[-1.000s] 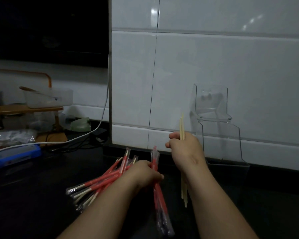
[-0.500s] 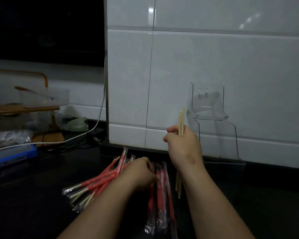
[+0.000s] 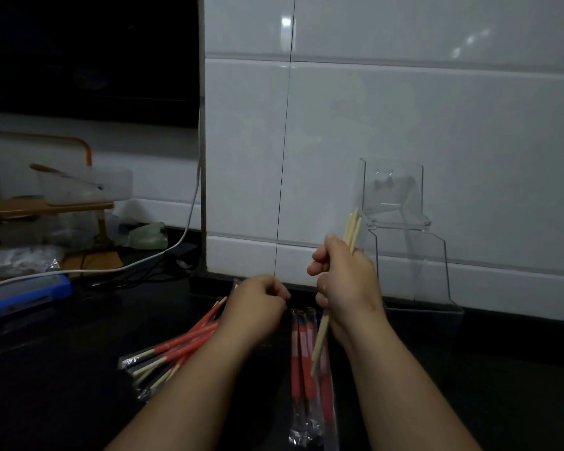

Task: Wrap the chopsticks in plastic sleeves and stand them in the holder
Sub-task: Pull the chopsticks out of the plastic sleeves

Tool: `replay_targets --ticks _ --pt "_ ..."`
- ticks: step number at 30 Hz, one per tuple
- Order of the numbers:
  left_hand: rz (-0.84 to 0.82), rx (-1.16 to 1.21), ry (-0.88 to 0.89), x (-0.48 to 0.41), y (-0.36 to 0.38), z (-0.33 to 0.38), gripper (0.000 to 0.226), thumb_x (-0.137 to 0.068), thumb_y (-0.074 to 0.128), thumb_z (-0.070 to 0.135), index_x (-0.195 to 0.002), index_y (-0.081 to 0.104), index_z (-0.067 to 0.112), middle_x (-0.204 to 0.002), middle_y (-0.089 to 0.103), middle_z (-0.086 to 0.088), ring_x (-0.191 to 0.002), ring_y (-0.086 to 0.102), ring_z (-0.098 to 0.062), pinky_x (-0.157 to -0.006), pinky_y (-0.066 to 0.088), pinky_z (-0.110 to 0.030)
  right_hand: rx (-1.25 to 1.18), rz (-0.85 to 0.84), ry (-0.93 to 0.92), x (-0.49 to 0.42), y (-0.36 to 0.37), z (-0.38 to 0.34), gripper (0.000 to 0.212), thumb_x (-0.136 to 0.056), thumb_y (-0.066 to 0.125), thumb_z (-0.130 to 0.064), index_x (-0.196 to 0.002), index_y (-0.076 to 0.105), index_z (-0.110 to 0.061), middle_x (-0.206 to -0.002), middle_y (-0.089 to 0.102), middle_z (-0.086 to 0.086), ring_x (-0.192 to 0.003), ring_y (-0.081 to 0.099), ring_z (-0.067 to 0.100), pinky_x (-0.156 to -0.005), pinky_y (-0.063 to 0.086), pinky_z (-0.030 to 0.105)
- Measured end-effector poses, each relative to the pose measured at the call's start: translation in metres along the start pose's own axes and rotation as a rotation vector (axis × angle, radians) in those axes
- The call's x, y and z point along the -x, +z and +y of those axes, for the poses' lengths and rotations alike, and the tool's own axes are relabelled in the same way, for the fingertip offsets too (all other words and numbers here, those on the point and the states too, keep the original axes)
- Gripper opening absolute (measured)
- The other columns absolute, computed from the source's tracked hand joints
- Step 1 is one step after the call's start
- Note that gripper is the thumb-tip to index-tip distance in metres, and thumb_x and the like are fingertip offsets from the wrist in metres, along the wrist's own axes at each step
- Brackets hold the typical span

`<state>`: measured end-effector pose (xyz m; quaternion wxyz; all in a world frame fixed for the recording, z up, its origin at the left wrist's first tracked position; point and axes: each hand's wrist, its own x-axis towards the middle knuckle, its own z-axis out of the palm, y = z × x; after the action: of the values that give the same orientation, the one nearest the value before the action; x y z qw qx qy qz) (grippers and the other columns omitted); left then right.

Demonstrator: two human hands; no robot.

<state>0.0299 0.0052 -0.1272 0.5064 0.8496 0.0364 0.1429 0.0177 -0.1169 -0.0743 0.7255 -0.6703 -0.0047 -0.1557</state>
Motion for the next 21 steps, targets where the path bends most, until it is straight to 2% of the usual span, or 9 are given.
replay_targets --ticks 2,3,6,7,9,13,16,18,21 --pt "-0.051 0.036 0.041 0.0 0.0 0.001 0.025 -0.081 0.059 0.005 -0.073 0.068 0.027 -0.069 0.066 0.003 -0.066 0.061 -0.017 -0.061 0.048 -0.028 -0.036 0.021 -0.037 0.001 0.0 -0.001 0.033 -0.09 0.051 -0.042 -0.07 0.059 -0.017 -0.06 0.06 -0.001 -0.051 0.043 0.014 -0.053 0.03 0.033" --pt "-0.115 -0.023 0.086 0.001 0.002 0.0 0.028 -0.082 0.056 0.005 -0.079 0.071 0.029 -0.077 0.068 0.004 -0.073 0.062 -0.015 -0.066 0.05 -0.028 -0.048 0.032 -0.065 0.003 -0.001 -0.003 0.033 -0.089 0.05 -0.043 -0.069 0.059 -0.018 -0.059 0.059 -0.001 -0.051 0.043 0.014 -0.053 0.031 0.033" --pt "-0.319 -0.414 0.32 0.003 0.011 -0.004 0.047 -0.081 0.042 0.017 -0.113 0.071 0.036 -0.121 0.061 0.004 -0.115 0.053 -0.017 -0.102 0.043 -0.035 -0.03 0.049 -0.153 0.01 -0.003 -0.011 0.034 -0.092 0.05 -0.04 -0.069 0.059 -0.016 -0.058 0.057 -0.003 -0.052 0.046 0.012 -0.054 0.035 0.033" --pt "-0.374 -0.496 0.361 0.004 0.013 -0.006 0.055 -0.078 0.037 0.022 -0.12 0.067 0.038 -0.131 0.056 0.005 -0.122 0.047 -0.019 -0.107 0.039 -0.038 0.001 0.054 -0.18 0.011 -0.003 -0.013 0.034 -0.095 0.05 -0.036 -0.07 0.059 -0.015 -0.058 0.057 -0.003 -0.051 0.047 0.009 -0.053 0.038 0.031" --pt "-0.446 -0.573 0.387 0.003 0.016 -0.01 0.063 -0.071 0.032 0.024 -0.124 0.063 0.042 -0.139 0.051 0.009 -0.128 0.042 -0.021 -0.108 0.037 -0.045 0.088 0.062 -0.246 0.016 -0.004 -0.014 0.036 -0.098 0.048 -0.032 -0.072 0.058 -0.011 -0.059 0.056 -0.003 -0.048 0.046 0.003 -0.048 0.04 0.021" --pt "-0.625 -0.588 0.427 0.009 0.02 -0.01 0.05 -0.079 0.039 0.024 -0.119 0.054 0.05 -0.137 0.049 0.025 -0.135 0.039 -0.014 -0.111 0.032 -0.057 0.145 0.048 -0.329 0.022 -0.006 -0.016 0.04 -0.101 0.046 -0.03 -0.081 0.058 0.003 -0.062 0.053 0.002 -0.046 0.04 0.004 -0.041 0.033 0.016" --pt "-0.725 -0.551 0.388 0.014 0.016 -0.007 0.048 -0.08 0.045 0.02 -0.117 0.064 0.044 -0.131 0.058 0.025 -0.128 0.05 -0.005 -0.113 0.036 -0.046 0.13 0.044 -0.32 0.023 -0.007 -0.018 0.04 -0.101 0.046 -0.026 -0.084 0.056 0.008 -0.063 0.05 0.005 -0.045 0.038 0.004 -0.039 0.031 0.012" --pt "-0.713 -0.53 0.291 0.011 0.011 -0.007 0.047 -0.082 0.047 0.013 -0.116 0.071 0.036 -0.129 0.065 0.018 -0.122 0.055 -0.002 -0.112 0.039 -0.035 0.152 0.034 -0.301 0.022 -0.006 -0.018 0.039 -0.101 0.047 -0.026 -0.084 0.057 0.008 -0.063 0.051 0.004 -0.046 0.039 0.004 -0.039 0.031 0.012" --pt "-0.663 -0.544 0.232 0.01 0.0 -0.004 0.045 -0.089 0.049 0.004 -0.114 0.074 0.032 -0.13 0.065 0.014 -0.123 0.056 -0.004 -0.111 0.039 -0.026 0.247 0.015 -0.259 0.017 -0.006 -0.016 0.033 -0.097 0.049 -0.024 -0.08 0.057 0.003 -0.065 0.055 0.004 -0.053 0.045 0.008 -0.042 0.034 0.016"
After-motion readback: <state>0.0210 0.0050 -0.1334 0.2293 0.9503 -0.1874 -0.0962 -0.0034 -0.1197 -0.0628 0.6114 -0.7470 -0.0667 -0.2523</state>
